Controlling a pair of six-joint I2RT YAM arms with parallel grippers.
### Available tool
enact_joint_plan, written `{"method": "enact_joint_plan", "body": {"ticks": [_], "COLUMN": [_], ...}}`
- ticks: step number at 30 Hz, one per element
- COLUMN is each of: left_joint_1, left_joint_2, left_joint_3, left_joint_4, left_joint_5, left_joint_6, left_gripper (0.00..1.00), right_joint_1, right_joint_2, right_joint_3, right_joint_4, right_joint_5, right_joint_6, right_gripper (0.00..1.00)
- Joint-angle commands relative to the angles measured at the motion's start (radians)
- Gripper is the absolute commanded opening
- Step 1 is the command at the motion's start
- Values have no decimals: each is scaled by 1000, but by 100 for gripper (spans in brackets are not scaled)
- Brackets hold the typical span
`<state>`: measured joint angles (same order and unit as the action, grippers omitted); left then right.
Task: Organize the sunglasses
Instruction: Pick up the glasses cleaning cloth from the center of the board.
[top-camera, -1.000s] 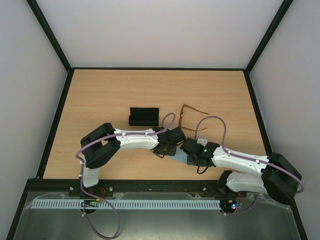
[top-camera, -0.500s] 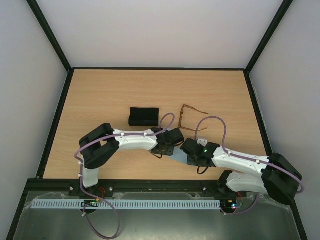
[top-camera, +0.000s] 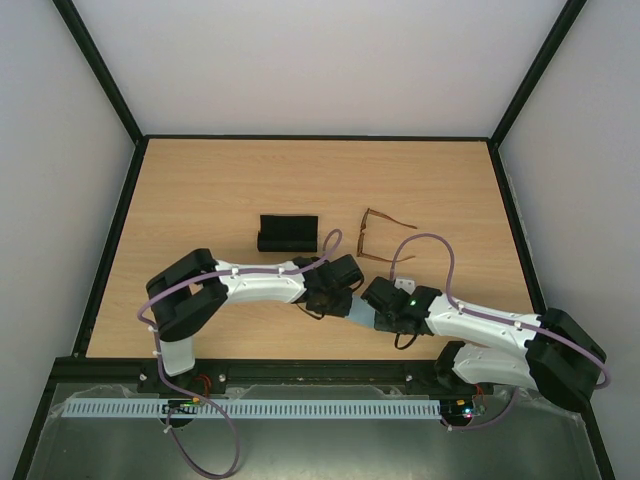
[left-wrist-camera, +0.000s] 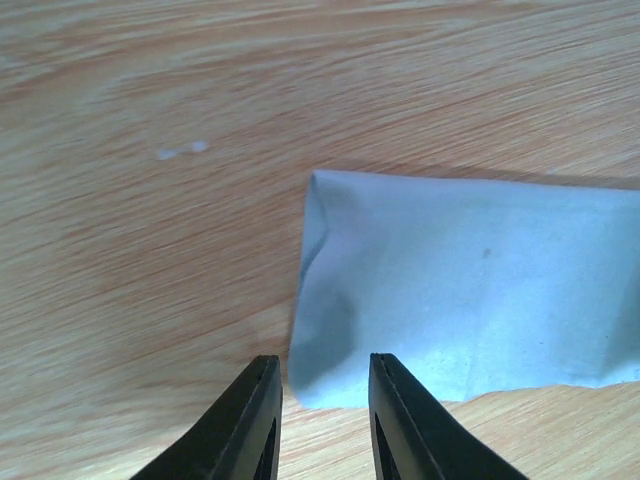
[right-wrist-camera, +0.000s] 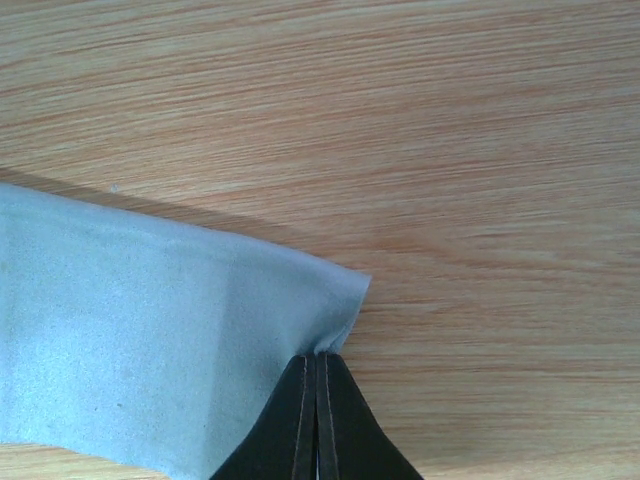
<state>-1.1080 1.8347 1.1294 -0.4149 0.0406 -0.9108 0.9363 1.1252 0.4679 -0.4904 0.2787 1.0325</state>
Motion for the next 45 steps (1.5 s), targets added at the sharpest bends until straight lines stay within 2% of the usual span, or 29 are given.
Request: {"method": "enact_joint_plan", "body": {"ticks": [1,23,36,39,41,45], "left_joint_1": [-6,8,10,15,17,22], "left_joint_2": [35,69,103,98,90,76], "left_joint_3": [21,53,56,58,55,49], "left_joint_4": [46,8,-5,-17,-21,-28], "left_joint_5": [44,-26,-46,-55,-58,-65], "left_joint_6": [16,39,49,53,54,57], "left_gripper": [26,29,22,27,37,44], "right_joint_1": [4,5,3,4,4,3], "right_joint_2": [-14,-15,-18,-16,-16,-14], "right_joint_3": [-15,-12,-20,-19,-21,-20], "right_joint_4": [-26,-23,-13,-13,-12,-8], "right_joint_5": [6,5,-1,-2,-2,-5], "right_joint_6": [11,5,6,4,5,3], "right_gripper": [1,1,1,2,2,1]}}
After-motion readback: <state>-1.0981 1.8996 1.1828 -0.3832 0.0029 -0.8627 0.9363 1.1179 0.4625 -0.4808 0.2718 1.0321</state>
